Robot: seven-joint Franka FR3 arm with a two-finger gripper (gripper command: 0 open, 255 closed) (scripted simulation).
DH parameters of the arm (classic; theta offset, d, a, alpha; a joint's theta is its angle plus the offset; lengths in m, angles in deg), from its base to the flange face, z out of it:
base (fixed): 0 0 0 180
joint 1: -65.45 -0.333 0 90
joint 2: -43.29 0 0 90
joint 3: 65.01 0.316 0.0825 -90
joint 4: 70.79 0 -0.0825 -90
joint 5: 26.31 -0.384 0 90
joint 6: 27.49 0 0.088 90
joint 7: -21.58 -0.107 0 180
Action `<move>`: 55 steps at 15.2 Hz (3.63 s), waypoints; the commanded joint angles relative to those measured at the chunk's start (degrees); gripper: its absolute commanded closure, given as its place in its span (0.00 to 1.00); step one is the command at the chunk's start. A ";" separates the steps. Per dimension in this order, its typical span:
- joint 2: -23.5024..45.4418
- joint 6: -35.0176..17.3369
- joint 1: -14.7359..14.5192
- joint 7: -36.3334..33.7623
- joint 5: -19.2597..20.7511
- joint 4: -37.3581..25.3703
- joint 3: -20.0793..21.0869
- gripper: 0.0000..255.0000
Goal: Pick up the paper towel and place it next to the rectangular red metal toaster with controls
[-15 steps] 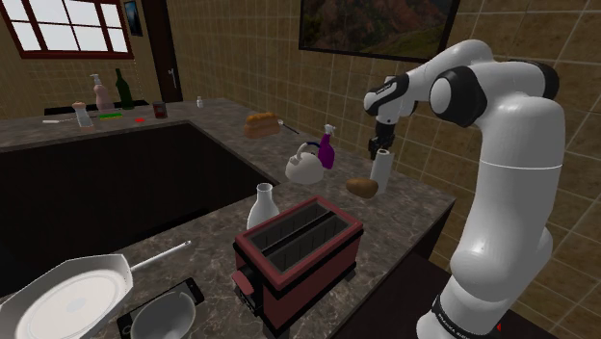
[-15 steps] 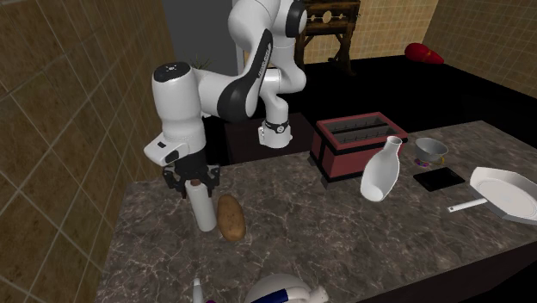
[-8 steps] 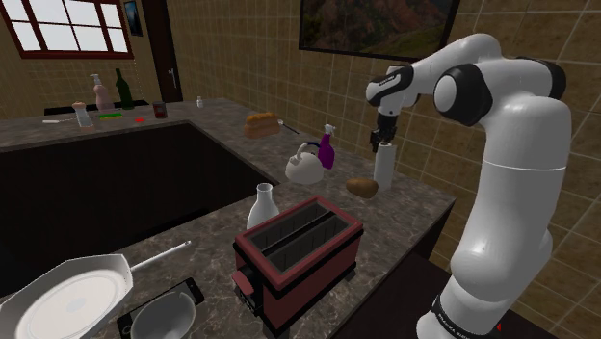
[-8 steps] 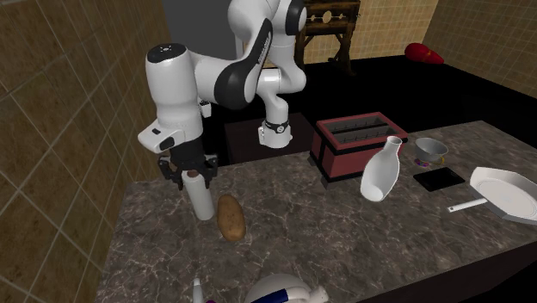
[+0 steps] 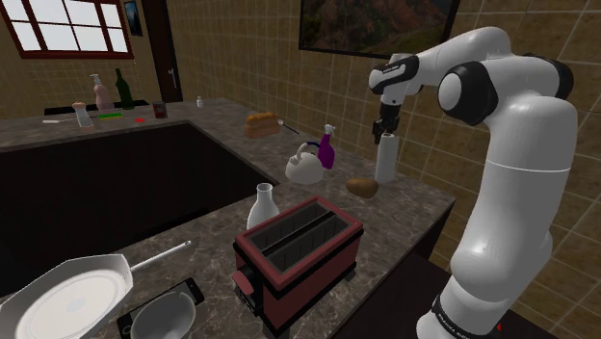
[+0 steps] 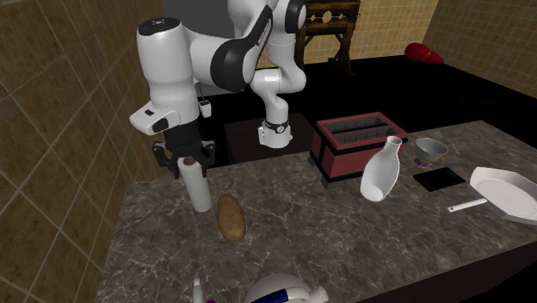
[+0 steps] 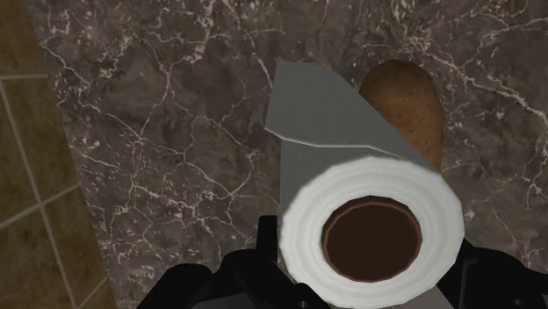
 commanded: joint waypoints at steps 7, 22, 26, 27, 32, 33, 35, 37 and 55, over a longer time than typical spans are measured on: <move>-0.33 6.05 0.18 -0.20 0.28 -5.76 -0.17 1.00; 1.64 18.43 1.60 0.33 -0.68 -19.91 -0.52 1.00; 2.98 22.16 2.40 0.65 -1.39 -24.85 -0.63 1.00; 3.38 23.14 2.64 0.74 -1.61 -26.19 -0.65 1.00; 5.96 28.41 4.27 1.23 -3.03 -33.83 -0.74 1.00; 6.61 29.56 4.71 1.34 -3.39 -35.59 -0.75 1.00; 8.10 32.03 5.73 1.54 -4.22 -39.46 -0.73 1.00; 9.91 34.77 7.02 1.73 -5.24 -43.95 -0.67 1.00; -15.23 27.61 -14.97 -24.62 8.58 -13.32 9.24 1.00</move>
